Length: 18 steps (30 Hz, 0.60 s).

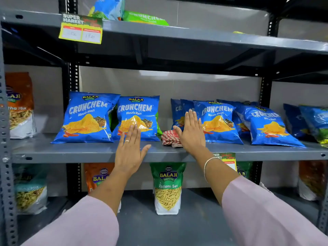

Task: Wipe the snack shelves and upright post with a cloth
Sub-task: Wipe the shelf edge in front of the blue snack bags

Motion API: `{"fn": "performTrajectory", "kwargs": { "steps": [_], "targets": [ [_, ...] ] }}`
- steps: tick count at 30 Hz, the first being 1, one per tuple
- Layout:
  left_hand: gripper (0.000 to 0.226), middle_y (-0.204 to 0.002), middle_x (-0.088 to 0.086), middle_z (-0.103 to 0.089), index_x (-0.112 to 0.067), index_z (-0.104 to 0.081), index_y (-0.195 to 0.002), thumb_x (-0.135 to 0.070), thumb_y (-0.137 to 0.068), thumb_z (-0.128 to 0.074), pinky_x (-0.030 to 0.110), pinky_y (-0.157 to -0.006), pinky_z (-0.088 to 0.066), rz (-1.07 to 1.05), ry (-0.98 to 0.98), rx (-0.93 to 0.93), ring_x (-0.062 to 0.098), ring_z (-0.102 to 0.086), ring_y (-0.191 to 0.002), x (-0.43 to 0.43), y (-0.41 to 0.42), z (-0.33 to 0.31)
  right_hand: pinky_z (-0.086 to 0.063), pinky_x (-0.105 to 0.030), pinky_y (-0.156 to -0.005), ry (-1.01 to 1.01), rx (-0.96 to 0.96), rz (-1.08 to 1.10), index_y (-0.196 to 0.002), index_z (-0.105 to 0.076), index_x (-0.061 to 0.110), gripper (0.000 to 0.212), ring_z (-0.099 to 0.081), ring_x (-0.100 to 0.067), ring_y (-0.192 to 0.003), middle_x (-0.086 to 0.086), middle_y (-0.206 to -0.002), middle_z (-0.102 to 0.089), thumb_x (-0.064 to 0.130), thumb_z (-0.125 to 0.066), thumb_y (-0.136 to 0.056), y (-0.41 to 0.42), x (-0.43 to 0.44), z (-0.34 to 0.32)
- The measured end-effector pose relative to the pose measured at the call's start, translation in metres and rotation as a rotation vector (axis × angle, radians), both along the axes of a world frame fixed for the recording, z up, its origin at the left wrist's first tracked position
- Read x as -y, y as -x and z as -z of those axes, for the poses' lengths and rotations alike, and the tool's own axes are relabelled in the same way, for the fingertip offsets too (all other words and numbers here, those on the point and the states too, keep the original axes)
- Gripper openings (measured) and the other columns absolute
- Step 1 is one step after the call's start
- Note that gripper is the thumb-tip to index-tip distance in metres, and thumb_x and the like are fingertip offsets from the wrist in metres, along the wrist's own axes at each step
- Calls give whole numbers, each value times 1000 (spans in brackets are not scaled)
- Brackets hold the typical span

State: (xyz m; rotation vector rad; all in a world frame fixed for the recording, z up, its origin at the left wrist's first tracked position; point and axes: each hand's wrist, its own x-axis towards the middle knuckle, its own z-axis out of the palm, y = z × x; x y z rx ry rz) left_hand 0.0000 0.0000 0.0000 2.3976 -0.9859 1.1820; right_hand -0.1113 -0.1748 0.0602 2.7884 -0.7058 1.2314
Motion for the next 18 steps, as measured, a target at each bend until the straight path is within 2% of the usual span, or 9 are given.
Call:
{"fn": "performTrajectory", "kwargs": {
  "steps": [2,3,5,6,8,10,12,14,18],
  "targets": [
    [114,-155,7,-17,-7,-25,-146,-66,-70,36,37,-115,-2,-9,-27,-30,18,-10,-143,4,-7,5,2,-36,-122,-25,-49,-3,-152,-2,4,75,6,-20,-150,-8,-162,2,52,-23,-98,-11,2,-5],
    [121,-154,7,-20,-8,-28,-145,-66,-64,41,37,-115,-5,2,-18,-48,19,-13,-143,4,-8,6,2,-36,-122,-37,-78,-1,-152,-2,4,75,6,-21,-150,-9,-162,2,51,-23,-98,-18,4,-7],
    [116,-141,13,-45,-5,-53,-130,-65,-76,31,42,-109,-28,36,1,-32,25,-42,-131,5,-11,7,1,-36,-123,-74,-133,-10,-152,-2,3,75,6,-22,-150,-10,-162,2,51,-23,-98,-30,5,-8],
    [107,-125,16,-60,-2,-66,-113,-62,-87,18,45,-98,-42,31,9,12,28,-58,-115,7,-13,10,1,-36,-123,-108,-156,-10,-152,-3,2,75,5,-22,-150,-10,-162,1,50,-24,-98,-35,5,-8],
    [93,-95,16,-72,-2,-75,-85,-55,-96,1,42,-75,-55,8,63,107,29,-70,-84,10,-21,15,-1,-37,-123,-178,-213,-10,-151,-7,1,75,1,-23,-150,-12,-162,-3,50,-26,-98,-47,10,-7],
    [91,-77,13,-73,-4,-75,-72,-54,-97,-2,34,-60,-55,8,121,162,26,-70,-66,12,-25,18,-10,-39,-122,-245,-259,-8,-149,-18,-3,73,-10,-27,-149,-16,-160,-16,49,-29,-98,-54,10,-8],
    [86,-61,8,-69,-7,-72,-63,-54,-97,-8,27,-48,-49,-3,128,166,23,-64,-51,12,-21,15,-24,-42,-117,-324,-273,1,-138,-40,-5,66,-32,-34,-139,-22,-148,-38,47,-30,-98,-58,11,-9],
    [71,-50,4,-62,-10,-67,-55,-52,-92,-23,23,-42,-42,-42,128,188,21,-58,-43,10,-20,13,-33,-44,-112,-399,-293,0,-127,-52,-4,65,-45,-37,-129,-24,-136,-51,49,-30,-97,-63,15,-11],
    [57,-43,1,-53,-14,-57,-47,-49,-84,-32,19,-41,-33,-50,91,155,19,-51,-38,7,-15,9,-39,-43,-108,-455,-400,-35,-133,-49,4,81,-48,-37,-128,-19,-144,-47,67,-37,-83,-81,27,-2]
  ]
}}
